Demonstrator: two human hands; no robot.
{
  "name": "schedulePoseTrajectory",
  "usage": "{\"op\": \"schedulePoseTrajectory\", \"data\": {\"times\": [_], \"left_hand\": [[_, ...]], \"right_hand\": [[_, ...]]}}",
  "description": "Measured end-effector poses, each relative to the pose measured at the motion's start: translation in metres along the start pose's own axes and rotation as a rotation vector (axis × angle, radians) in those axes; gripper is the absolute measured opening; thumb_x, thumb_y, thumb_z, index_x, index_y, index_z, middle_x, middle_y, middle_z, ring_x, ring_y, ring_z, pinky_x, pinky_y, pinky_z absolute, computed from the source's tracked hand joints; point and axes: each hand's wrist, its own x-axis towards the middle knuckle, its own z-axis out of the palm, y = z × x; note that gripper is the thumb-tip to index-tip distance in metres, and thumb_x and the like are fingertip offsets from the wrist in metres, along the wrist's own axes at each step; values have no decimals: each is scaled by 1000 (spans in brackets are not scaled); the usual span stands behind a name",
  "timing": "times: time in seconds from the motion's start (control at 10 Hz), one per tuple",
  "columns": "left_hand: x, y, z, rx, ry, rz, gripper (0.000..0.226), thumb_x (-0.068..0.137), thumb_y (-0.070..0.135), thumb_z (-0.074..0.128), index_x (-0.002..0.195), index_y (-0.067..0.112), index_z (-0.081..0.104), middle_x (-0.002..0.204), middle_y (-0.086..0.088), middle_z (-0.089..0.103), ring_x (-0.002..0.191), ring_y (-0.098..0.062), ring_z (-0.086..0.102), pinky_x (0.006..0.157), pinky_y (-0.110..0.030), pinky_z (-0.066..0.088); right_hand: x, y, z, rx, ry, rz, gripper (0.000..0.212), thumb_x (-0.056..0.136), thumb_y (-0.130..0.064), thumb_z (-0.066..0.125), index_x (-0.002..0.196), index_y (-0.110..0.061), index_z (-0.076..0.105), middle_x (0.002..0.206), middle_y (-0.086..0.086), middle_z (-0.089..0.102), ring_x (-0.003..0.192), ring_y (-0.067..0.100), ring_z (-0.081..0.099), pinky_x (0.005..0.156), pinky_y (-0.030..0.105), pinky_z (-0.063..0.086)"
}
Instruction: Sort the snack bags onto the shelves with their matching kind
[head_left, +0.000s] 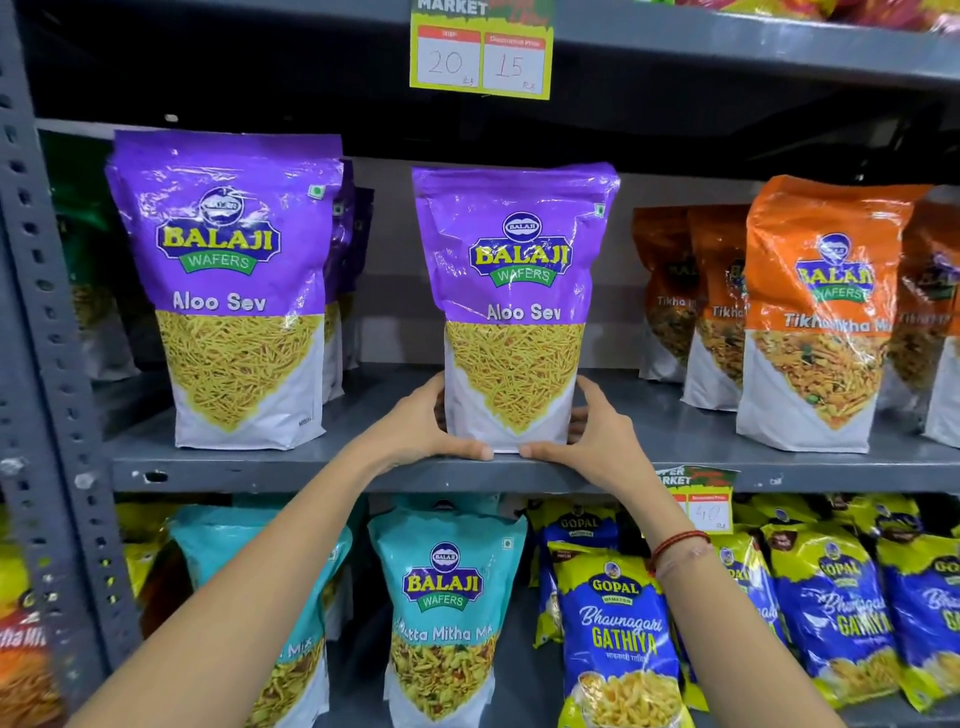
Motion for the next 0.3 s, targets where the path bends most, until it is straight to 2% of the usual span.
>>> {"op": "schedulePoseTrajectory", "data": {"times": [0.1,0.2,0.3], "left_hand": [[-1,1,1,18,8,-9,115,39,54,89,137,37,32,139,14,50,125,-8,49,107,-38,42],[-10,12,3,83,29,11,114,50,50,88,142,34,23,140,19,43,126,-5,44,106,-28,38],[-19,24,9,48,205,89,111,61,50,81,147,30,14,142,20,34,128,-2,36,106,-25,31]], "right_hand": [[1,2,0,-14,-6,6,102,60,-34,86,141,-17,28,128,9,58,100,16,56,84,25,46],[-5,-2,0,-40,14,22,109,58,-39,86,144,-16,23,138,9,51,120,23,52,94,31,44],[-16,-8,-4,-5,150,-23,110,59,-44,84,145,-15,23,145,8,43,128,21,45,102,35,39]]}}
